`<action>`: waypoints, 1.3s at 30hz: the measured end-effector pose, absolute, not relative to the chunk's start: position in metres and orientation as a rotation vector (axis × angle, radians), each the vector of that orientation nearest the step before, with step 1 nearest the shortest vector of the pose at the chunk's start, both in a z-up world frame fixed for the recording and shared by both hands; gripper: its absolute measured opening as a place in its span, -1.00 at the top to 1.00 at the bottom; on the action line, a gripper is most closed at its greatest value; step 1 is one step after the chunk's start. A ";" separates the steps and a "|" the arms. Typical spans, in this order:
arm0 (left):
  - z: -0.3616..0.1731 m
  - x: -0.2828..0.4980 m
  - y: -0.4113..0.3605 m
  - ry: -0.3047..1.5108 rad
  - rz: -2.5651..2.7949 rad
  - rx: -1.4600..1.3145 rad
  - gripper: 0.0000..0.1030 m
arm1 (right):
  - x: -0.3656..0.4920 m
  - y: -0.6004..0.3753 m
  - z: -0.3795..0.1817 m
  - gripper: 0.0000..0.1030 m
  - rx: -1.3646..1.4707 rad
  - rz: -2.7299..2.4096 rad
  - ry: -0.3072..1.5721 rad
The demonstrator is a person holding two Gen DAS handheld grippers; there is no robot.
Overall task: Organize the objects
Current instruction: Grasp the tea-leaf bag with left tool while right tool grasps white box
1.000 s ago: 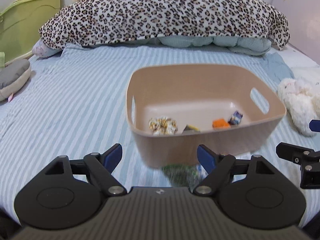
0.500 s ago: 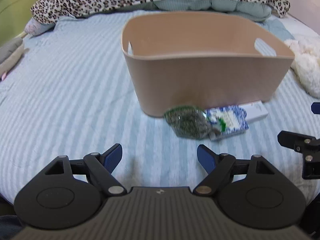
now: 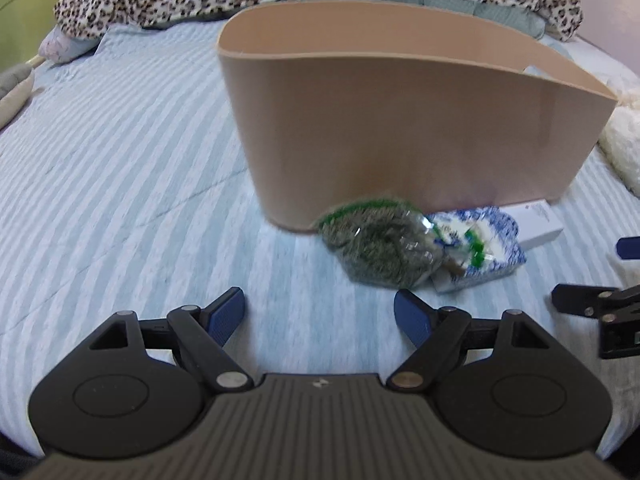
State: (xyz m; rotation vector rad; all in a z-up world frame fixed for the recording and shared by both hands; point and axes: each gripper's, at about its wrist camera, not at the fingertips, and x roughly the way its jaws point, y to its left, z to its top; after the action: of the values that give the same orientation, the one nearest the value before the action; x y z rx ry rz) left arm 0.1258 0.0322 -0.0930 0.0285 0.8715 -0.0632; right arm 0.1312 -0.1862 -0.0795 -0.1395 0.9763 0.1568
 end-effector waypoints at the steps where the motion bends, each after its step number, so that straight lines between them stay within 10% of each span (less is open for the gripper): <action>1: -0.093 0.126 0.030 0.861 -0.074 0.029 -0.60 | 0.133 -0.187 -0.081 -1.00 -0.137 0.156 0.978; 39: -0.094 0.149 0.055 0.866 0.089 -0.163 -0.68 | 0.150 -0.177 -0.090 -1.00 -0.136 0.110 0.951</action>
State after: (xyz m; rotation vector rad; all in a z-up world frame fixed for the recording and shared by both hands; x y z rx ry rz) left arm 0.1487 0.0550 -0.0942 -0.1629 0.8662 0.0890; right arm 0.1504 -0.1769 -0.0904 -0.1356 0.9507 0.1103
